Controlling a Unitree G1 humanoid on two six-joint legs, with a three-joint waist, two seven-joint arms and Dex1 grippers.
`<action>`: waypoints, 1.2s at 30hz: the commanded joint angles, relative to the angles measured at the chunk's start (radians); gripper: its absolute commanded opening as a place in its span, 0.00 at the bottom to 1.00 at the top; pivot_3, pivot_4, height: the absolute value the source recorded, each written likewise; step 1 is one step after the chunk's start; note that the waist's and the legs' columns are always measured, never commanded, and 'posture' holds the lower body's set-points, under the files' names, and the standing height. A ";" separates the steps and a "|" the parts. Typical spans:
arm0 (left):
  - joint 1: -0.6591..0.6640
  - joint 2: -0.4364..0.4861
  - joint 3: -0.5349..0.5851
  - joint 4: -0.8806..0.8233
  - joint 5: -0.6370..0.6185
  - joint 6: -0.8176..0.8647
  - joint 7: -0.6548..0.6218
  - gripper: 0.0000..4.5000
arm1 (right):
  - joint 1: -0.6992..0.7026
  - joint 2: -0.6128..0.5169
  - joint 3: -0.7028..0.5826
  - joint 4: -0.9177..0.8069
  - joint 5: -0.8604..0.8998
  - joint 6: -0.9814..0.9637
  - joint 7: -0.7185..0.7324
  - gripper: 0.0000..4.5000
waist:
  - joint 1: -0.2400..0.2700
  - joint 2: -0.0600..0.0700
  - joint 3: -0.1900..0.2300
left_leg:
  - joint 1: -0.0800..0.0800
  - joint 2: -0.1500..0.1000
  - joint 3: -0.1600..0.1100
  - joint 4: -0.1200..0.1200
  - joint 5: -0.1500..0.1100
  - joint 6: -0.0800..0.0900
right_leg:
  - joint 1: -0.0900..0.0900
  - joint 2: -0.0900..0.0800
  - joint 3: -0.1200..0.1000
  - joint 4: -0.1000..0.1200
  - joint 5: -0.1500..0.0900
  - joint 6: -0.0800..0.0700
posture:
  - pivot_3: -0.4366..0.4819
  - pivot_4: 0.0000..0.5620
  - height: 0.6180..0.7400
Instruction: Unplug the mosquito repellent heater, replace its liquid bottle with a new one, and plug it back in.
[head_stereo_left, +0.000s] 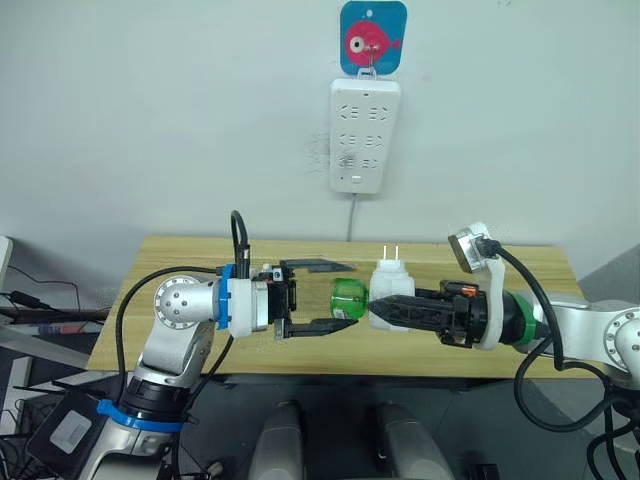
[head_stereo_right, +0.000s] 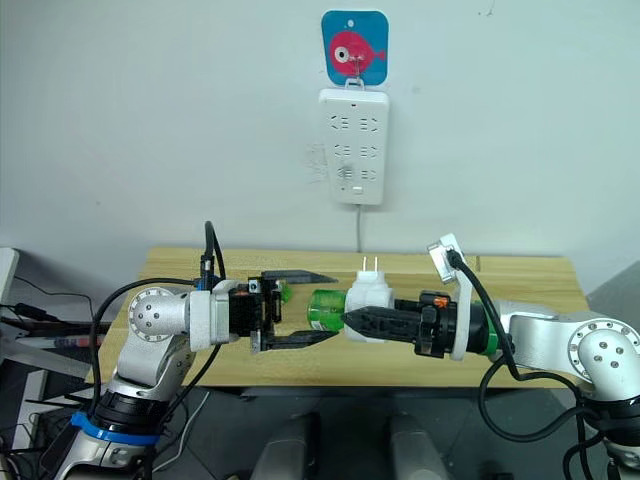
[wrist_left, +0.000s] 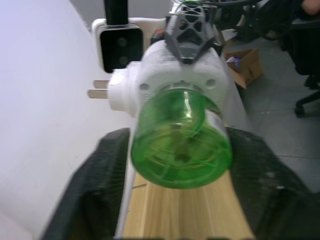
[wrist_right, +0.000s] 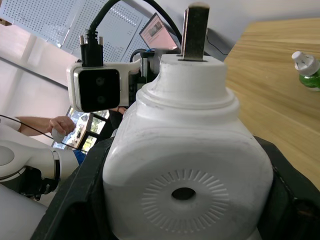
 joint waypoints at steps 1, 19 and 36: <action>-0.003 0.030 0.010 -0.066 -0.046 0.047 -0.002 0.50 | -0.008 0.004 -0.016 -0.033 0.031 -0.009 0.006 0.68 | 0.000 0.000 0.000 | 0.000 0.000 0.000 0.000 0.000 0.000 | 0.000 0.000 0.000 0.000 0.000 0.000 | 0.46 0.41 1.00; -0.207 0.288 0.061 -0.064 -0.682 1.361 0.287 0.58 | -0.019 -0.005 -0.011 -0.022 0.005 0.000 0.028 0.68 | -0.015 0.000 0.001 | 0.000 0.000 -0.007 0.000 0.000 0.000 | 0.001 0.000 -0.006 0.000 -0.002 -0.001 | 0.47 0.39 1.00; 0.011 0.008 0.046 -0.024 -0.004 0.007 0.021 0.99 | -0.027 0.009 -0.008 -0.015 0.011 -0.001 0.016 0.68 | 0.005 0.000 0.001 | -0.001 0.001 0.001 -0.001 0.000 0.000 | 0.000 -0.004 0.001 -0.001 0.000 -0.002 | 0.46 0.41 1.00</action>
